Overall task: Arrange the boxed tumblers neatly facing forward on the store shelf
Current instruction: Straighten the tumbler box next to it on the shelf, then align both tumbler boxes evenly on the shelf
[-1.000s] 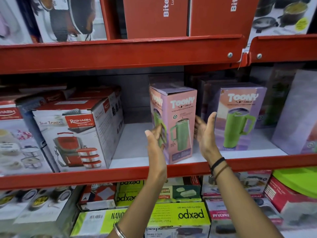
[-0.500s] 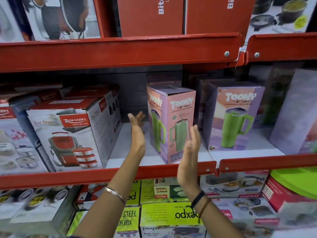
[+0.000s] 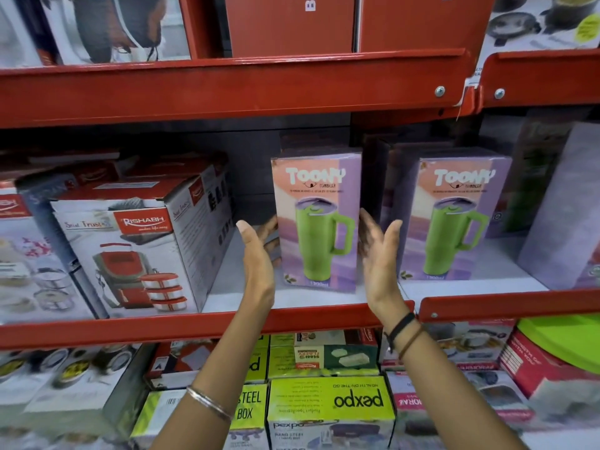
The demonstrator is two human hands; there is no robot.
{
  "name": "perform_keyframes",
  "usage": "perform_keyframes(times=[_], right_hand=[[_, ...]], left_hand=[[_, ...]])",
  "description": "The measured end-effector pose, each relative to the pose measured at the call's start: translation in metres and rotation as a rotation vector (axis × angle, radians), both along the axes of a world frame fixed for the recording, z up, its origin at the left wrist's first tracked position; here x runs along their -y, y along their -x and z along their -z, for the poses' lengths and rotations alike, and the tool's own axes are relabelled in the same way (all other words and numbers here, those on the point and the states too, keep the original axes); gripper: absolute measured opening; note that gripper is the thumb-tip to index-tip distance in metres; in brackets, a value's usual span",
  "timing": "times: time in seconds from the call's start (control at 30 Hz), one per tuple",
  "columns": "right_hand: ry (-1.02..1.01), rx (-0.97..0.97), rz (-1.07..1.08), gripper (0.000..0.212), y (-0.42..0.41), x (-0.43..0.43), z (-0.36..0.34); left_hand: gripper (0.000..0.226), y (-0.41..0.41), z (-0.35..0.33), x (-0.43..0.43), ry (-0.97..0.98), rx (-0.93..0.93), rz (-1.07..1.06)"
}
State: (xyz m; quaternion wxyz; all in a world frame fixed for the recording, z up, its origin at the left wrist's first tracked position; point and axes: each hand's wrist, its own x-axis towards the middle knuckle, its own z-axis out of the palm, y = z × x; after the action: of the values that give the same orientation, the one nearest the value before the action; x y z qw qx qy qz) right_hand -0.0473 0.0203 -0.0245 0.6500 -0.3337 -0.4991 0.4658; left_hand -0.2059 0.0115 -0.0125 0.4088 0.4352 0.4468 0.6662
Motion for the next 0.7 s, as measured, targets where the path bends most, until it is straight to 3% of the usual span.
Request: perform_keyframes(times=[0.17,0.43,0.7], right_hand=[[0.041,-0.045,-0.074,0.105,-0.011,-0.011,-0.004],[0.116,-0.050,-0.016,0.139,-0.018,-0.006,0.004],[0.138,-0.011,0.059,0.099,-0.022,0.018,0.013]], left_hand=[[0.081,-0.004,0.011,0.015,-0.053,-0.060,0.026],[0.085,-0.003,0.012,0.018,-0.033,-0.092,0.086],[0.075,-0.001,0.015,0.038,0.000,-0.089,0.127]])
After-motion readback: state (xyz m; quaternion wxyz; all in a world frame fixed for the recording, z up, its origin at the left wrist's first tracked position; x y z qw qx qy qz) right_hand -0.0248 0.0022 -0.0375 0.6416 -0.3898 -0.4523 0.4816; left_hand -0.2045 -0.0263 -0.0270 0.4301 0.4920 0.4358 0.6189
